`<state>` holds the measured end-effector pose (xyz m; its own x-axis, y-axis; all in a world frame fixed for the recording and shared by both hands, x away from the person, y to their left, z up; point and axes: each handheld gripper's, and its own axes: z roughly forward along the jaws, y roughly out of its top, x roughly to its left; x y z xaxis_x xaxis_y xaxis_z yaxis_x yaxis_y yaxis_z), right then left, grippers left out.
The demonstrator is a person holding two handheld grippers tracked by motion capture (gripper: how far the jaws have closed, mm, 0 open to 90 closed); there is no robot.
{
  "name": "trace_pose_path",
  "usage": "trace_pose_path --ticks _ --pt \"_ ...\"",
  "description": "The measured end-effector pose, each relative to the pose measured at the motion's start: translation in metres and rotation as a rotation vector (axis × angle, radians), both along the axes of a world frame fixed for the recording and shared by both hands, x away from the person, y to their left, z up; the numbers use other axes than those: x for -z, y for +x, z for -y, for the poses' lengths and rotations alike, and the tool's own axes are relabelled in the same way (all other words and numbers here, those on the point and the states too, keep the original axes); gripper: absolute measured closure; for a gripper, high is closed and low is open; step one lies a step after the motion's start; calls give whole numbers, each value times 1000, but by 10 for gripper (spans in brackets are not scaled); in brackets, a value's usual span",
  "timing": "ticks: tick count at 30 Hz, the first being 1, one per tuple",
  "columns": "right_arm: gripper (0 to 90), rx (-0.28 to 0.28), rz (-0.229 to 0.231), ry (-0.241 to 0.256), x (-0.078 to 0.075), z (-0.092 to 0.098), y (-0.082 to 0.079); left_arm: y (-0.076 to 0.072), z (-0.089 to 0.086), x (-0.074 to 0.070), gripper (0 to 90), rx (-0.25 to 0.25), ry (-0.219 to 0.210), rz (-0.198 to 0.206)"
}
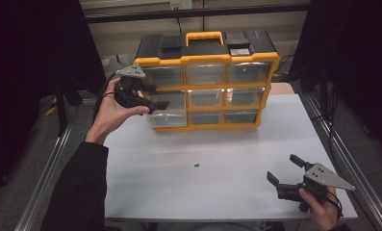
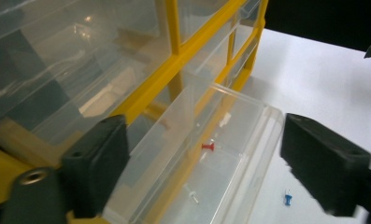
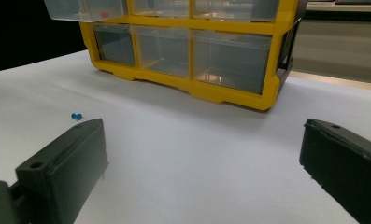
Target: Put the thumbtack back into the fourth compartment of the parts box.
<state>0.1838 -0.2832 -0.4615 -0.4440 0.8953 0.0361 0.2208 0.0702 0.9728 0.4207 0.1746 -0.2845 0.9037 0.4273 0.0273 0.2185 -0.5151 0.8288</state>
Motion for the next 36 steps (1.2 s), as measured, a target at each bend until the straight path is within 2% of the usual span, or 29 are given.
trace_pose_path --ticks 7,9,11,12,19,20,26,30,33,36 --pt "6 -1 -2 0 0 0 -1 -17 0 6 56 34 -14 28" --pt "6 0 1 -2 0 0 0 -22 0 8 57 47 -31 7" --pt "5 0 2 -3 0 0 0 -28 0 9 50 51 -31 27" --pt "6 0 -1 -2 0 0 0 -32 0 10 28 55 -46 28" --pt "6 -2 -1 -2 0 0 -1 -47 -3 13 32 50 -58 75" --pt "6 -3 1 -4 0 0 0 -50 -2 14 28 38 -72 77" --pt "5 -5 -1 -2 0 0 -1 -63 -5 20 29 53 -94 78" --pt "5 -4 1 -4 0 0 0 -72 -6 24 29 55 -86 100" --pt "5 -6 0 -5 0 0 -1 -76 -7 28 41 72 -70 107" --pt "5 -6 -1 -5 0 0 -1 -80 -6 32 43 77 -73 107"
